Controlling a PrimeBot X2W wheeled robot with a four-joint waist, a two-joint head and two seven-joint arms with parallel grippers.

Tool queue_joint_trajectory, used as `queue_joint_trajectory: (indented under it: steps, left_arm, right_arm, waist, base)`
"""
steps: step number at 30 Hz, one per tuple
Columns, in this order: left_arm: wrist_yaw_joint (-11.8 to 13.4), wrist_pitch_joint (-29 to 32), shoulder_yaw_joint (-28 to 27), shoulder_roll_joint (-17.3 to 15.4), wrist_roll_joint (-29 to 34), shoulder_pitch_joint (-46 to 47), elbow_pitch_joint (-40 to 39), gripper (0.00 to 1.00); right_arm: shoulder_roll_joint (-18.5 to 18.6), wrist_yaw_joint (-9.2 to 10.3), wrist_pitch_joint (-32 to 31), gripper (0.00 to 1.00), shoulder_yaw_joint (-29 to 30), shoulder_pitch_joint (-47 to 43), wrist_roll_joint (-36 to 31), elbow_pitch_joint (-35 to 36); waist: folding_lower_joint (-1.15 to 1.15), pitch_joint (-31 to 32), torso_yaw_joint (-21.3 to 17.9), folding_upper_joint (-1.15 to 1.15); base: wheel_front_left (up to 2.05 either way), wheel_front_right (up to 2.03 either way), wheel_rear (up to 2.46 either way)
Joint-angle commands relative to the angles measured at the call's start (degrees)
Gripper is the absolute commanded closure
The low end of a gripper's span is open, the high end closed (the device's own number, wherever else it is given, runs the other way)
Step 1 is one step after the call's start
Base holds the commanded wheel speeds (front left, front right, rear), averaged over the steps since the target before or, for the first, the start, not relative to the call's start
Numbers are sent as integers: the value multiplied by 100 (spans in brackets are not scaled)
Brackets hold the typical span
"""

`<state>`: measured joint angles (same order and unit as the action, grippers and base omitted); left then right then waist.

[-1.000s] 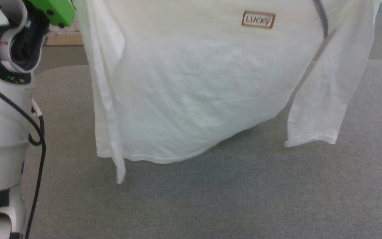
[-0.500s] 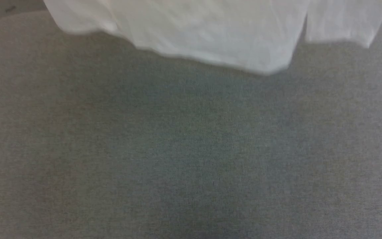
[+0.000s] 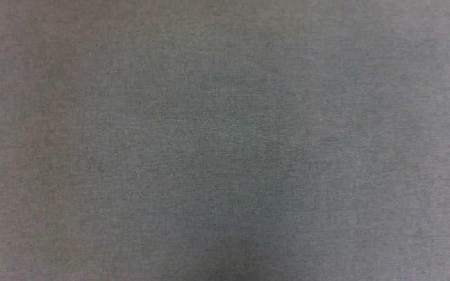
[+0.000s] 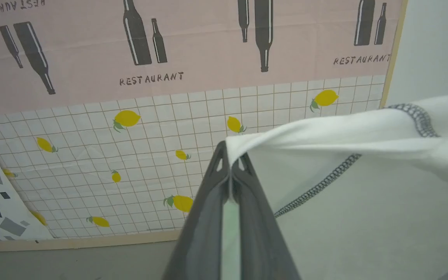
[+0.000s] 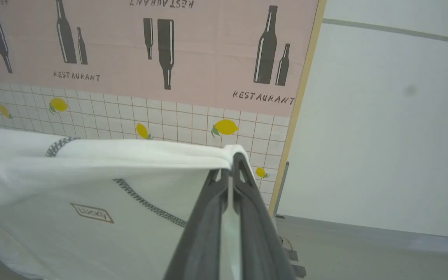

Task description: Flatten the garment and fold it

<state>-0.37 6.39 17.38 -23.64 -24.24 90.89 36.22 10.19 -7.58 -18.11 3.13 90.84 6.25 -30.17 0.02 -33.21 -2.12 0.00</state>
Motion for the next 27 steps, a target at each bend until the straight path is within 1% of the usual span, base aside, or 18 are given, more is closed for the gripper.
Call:
queue_joint_trajectory:
  steps: [1,6,9,12,14,17,19,21,24,25,27]
  left_arm:
    - [-60,-108,4,0,-63,-122,83,100]
    - [-340,-339,172,48,-130,-590,273,100]
    - [-471,-443,284,19,-213,-1131,198,100]
    - [-509,-502,288,-11,-385,-1841,-11,100]
    - [-466,-537,175,-1,-614,-2446,-257,100]
    - [-263,-535,32,65,-951,-3600,-899,100]
    - [-106,-406,14,94,-1135,-4436,-1346,100]
    - [124,-260,14,84,-1256,-5292,-1782,100]
    - [498,-29,7,96,-1445,-6478,-2358,100]
    - [652,58,-16,120,-1546,-6913,-2569,100]
    - [881,244,1,145,-1680,-7592,-2854,100]
  right_arm:
    - [82,9,56,100,-54,-203,84,-64]
    - [335,9,146,100,-430,-959,557,10]
    - [560,9,243,100,-749,-1759,950,320]
    - [710,9,408,100,-793,-2657,1343,696]
    - [750,9,513,100,-723,-3346,1557,1020]
    - [840,9,676,100,-604,-4494,1593,1592]
    - [749,9,681,100,-442,-5239,1671,1912]
    - [654,9,616,100,-350,-5954,1673,2216]
    - [537,9,350,100,-334,-6918,1661,2570]
    - [487,9,171,100,-372,-7267,1738,2674]
    - [467,9,-96,100,-390,-7812,1839,2814]
  waist:
    - [-2,-104,99,0]
    - [-2,84,199,0]
    - [-2,351,241,0]
    - [-2,676,284,0]
    - [-2,929,291,0]
    - [-2,1323,316,0]
    - [-2,1550,300,0]
    - [-2,1772,269,0]
    - [-2,2083,228,0]
    - [-2,2182,208,0]
    - [-2,2343,194,0]
  base:
    - [0,0,0]
    - [0,0,0]
    - [0,0,0]
    - [0,0,0]
    - [0,0,0]
    - [0,0,0]
    - [0,0,0]
    - [0,0,0]
    - [0,0,0]
    - [0,0,0]
    - [0,0,0]
